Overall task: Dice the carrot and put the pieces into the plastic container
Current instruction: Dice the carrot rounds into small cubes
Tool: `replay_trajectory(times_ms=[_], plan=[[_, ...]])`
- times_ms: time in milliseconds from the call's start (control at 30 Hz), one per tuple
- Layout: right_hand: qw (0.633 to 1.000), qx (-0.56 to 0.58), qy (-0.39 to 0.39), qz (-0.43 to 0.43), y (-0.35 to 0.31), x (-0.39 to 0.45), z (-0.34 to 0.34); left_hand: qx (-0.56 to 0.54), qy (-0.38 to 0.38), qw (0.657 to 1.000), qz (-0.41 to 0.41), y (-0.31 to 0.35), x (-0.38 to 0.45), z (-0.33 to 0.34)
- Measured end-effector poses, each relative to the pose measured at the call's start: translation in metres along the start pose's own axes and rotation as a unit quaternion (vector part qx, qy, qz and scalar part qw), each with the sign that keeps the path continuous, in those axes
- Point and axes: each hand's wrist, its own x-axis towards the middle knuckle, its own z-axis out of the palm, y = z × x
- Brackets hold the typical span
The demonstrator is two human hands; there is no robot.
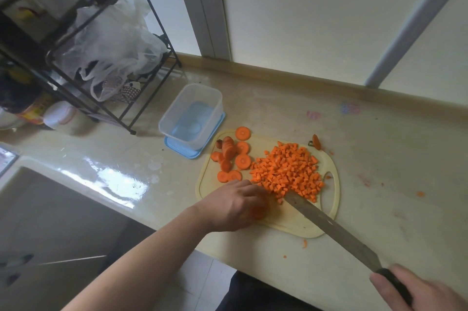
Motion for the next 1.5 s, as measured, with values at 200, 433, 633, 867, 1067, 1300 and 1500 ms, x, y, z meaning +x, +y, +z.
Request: replay_trajectory(times_ms=[200,433,633,867,1067,1300,1500], plan=[[0.997,0.010,-0.072,0.021,0.001,0.006,-0.004,-0.002,0.036,0.999,-0.027,0.005,-0.004,0.008],[0.995,0.025,-0.089,-0.032,-0.008,0.024,-0.002,-0.007,0.129,0.976,-0.176,0.034,-0.005,0.034],[0.974,0.089,-0.195,-0.070,-0.033,0.050,0.004,-0.031,0.246,0.907,-0.342,0.063,-0.004,0.047],[0.946,0.068,-0.285,-0.138,-0.049,0.095,0.021,-0.057,0.320,0.835,-0.443,0.084,0.010,0.065],[0.929,0.064,-0.320,-0.173,-0.055,0.112,0.018,-0.071,0.346,0.814,-0.461,0.092,0.015,0.074],[0.912,0.055,-0.359,-0.192,-0.053,0.116,0.020,-0.044,0.366,0.799,-0.474,0.098,0.025,0.085],[0.914,0.049,-0.355,-0.191,-0.054,0.120,0.014,-0.044,0.362,0.808,-0.463,0.090,0.017,0.080]])
